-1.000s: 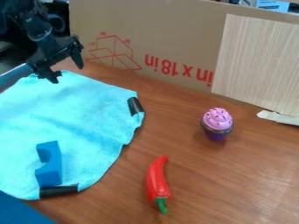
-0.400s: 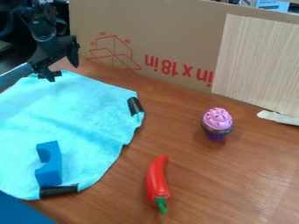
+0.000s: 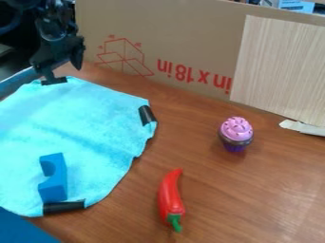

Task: Fold the cloth from top to bottom

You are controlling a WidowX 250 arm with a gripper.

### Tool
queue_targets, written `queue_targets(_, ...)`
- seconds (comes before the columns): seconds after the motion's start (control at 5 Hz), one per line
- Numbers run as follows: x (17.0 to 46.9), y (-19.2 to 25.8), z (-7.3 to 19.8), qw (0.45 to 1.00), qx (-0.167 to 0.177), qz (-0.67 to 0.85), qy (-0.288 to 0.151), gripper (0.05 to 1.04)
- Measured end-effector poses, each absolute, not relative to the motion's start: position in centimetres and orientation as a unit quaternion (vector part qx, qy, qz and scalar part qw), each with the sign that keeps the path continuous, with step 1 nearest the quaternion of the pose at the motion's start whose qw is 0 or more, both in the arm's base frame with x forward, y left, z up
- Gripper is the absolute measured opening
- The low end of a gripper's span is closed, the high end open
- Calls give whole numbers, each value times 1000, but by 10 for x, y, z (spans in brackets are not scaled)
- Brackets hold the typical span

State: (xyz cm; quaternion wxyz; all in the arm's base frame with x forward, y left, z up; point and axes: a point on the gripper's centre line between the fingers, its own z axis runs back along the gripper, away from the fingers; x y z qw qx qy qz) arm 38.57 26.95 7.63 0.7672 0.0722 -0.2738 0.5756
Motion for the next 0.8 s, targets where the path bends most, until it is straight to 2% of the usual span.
queue_targets(0.2, 389, 274, 72, 761, 106, 578, -273, 999)
queue_targets(0.4, 392, 272, 56, 763, 153, 574, -256, 999)
queue_targets(0.8, 394, 273, 49, 759, 192, 569, -252, 999)
